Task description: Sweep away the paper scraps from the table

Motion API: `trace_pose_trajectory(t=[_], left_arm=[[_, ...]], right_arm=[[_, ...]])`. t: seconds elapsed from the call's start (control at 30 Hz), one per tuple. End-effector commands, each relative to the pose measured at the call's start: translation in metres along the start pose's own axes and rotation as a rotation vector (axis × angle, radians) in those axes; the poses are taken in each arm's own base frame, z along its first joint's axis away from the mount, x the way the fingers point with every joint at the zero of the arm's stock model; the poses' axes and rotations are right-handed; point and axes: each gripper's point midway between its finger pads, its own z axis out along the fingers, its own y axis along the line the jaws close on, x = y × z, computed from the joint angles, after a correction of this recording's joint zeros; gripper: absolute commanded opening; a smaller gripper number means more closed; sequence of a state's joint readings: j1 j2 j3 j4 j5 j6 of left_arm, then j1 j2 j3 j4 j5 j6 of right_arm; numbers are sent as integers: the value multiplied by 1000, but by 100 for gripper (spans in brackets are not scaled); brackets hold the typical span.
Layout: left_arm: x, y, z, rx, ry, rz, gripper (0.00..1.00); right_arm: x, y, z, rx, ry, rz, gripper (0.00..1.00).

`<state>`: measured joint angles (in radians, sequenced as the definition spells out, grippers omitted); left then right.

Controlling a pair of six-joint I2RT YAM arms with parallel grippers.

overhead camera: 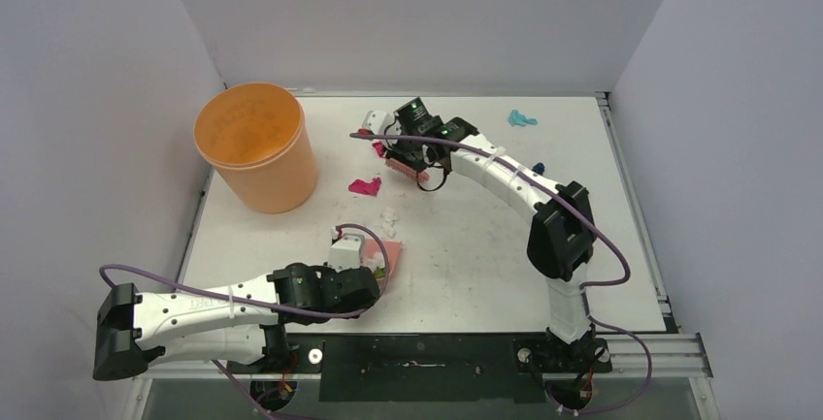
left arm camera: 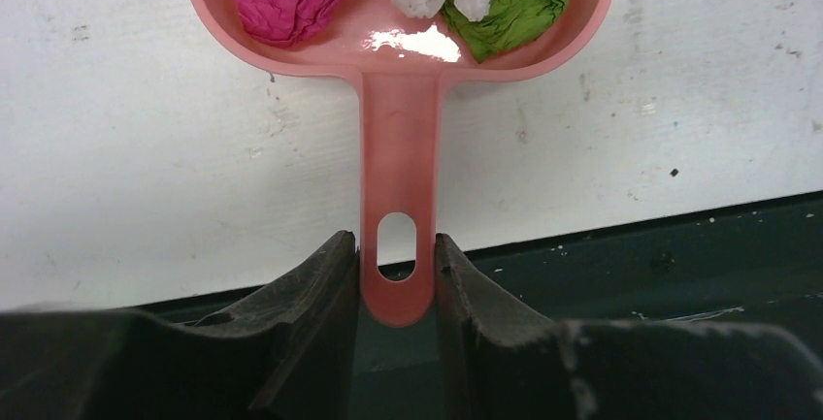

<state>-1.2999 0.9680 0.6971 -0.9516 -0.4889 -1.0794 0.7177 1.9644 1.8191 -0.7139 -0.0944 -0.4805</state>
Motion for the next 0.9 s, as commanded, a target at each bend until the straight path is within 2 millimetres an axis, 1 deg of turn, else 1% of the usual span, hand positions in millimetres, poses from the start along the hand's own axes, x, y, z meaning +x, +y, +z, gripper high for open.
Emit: trace_pose_trajectory(t=[0.0,0.07,0.17,0.2,0.27,0.33,0.37,0.43,0.47,0.53,0.6,0.73,0.83,0.87], left_arm=[[6,7,0,-22,21,-22,0],[8,6,2,-17,24,-25,0],[12,4,6,-5,30,-27,0],[14,4,8,0,34,-29,0],[17,3,8,10,41,-29,0],[18,2,8,25,45,-33,0],[18,1,8,30,46,-37,0],[19,2,8,35,45,-42,0],[19,1,8,39,44,-45,0],[20,1,7,45,45,-46,0],[20,2,6,51,44,-48,0],[20,4,8,49,35,-45,0],[21,5,9,45,32,-42,0],[21,5,9,46,32,-41,0]], right_arm=[[-58,5,-2,70,-124,-54,5],[-65,14,3,108,-114,-124,5],[-75,18,10,223,-106,-249,5],[-74,19,14,261,-85,-294,5],[-81,25,19,279,-90,-363,5],[-89,34,23,237,-127,-404,5],[-93,41,24,193,-156,-434,5],[-92,57,28,114,-178,-508,5],[-90,64,29,80,-176,-557,5],[-80,82,30,-8,-149,-644,5],[-69,93,28,-54,-120,-703,5],[-40,103,17,-122,-43,-795,5],[-17,108,3,-185,30,-831,5],[-6,111,-2,-213,58,-830,5]])
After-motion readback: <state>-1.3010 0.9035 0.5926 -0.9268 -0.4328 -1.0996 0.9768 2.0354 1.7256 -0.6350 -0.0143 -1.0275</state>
